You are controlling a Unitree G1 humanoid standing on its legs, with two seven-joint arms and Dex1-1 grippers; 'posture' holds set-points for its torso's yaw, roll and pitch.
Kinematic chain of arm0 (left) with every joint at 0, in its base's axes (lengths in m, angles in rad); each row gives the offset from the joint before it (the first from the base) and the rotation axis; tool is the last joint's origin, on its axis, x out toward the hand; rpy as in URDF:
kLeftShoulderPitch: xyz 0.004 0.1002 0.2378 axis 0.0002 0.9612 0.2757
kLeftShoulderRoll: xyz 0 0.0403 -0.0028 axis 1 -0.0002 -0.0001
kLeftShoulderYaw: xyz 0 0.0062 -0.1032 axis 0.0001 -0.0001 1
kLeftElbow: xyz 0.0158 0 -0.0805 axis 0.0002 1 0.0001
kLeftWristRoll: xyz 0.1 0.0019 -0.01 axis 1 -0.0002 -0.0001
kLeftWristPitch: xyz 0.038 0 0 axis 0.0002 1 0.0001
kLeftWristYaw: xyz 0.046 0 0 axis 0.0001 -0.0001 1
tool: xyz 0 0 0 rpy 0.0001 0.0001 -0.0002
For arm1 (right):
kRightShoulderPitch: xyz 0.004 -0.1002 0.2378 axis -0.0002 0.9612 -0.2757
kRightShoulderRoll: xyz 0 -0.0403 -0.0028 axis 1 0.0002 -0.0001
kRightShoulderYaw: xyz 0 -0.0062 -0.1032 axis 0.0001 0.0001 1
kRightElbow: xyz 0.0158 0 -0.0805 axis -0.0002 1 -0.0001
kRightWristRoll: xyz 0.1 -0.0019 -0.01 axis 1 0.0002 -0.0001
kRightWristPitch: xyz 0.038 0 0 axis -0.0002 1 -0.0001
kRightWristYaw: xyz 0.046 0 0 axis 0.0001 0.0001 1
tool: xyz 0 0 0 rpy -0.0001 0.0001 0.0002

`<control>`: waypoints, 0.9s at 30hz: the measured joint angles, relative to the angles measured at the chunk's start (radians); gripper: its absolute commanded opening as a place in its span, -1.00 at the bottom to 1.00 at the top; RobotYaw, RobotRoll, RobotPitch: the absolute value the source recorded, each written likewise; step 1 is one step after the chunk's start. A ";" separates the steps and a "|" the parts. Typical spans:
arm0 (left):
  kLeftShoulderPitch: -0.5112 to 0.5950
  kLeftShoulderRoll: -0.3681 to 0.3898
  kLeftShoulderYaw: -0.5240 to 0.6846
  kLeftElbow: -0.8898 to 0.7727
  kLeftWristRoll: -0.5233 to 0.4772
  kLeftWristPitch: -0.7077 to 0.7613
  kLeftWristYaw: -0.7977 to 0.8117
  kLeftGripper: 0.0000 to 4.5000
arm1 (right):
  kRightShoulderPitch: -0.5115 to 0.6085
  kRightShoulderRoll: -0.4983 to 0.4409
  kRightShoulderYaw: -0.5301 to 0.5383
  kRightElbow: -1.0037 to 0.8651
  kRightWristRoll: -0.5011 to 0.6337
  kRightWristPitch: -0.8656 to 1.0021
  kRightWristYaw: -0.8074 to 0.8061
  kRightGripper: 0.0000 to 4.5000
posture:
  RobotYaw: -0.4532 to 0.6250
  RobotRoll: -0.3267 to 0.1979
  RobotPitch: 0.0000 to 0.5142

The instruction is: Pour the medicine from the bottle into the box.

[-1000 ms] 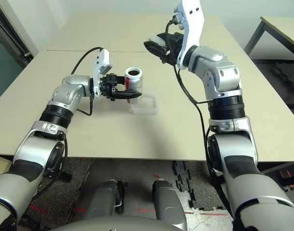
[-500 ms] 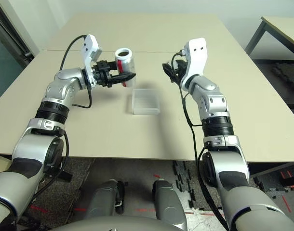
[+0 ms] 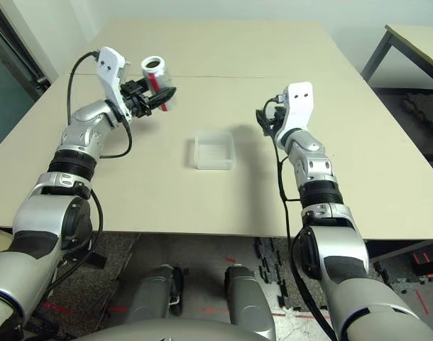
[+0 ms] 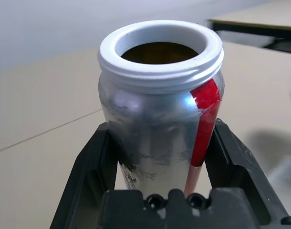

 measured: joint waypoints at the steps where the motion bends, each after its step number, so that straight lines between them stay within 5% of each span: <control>1: -0.001 0.005 0.004 0.030 0.008 -0.020 0.029 0.25 | 0.000 0.003 -0.001 0.013 0.000 -0.011 -0.001 0.15 | -0.08 0.25 -0.70; 11: 0.006 0.014 0.031 0.204 0.059 -0.112 0.208 0.25 | -0.001 0.025 -0.002 0.111 -0.010 -0.092 -0.010 0.15 | -0.10 0.25 -0.72; 27: 0.022 0.007 0.061 0.225 0.065 -0.113 0.269 0.25 | -0.001 0.034 -0.001 0.134 -0.033 -0.104 -0.042 0.15 | -0.12 0.25 -0.75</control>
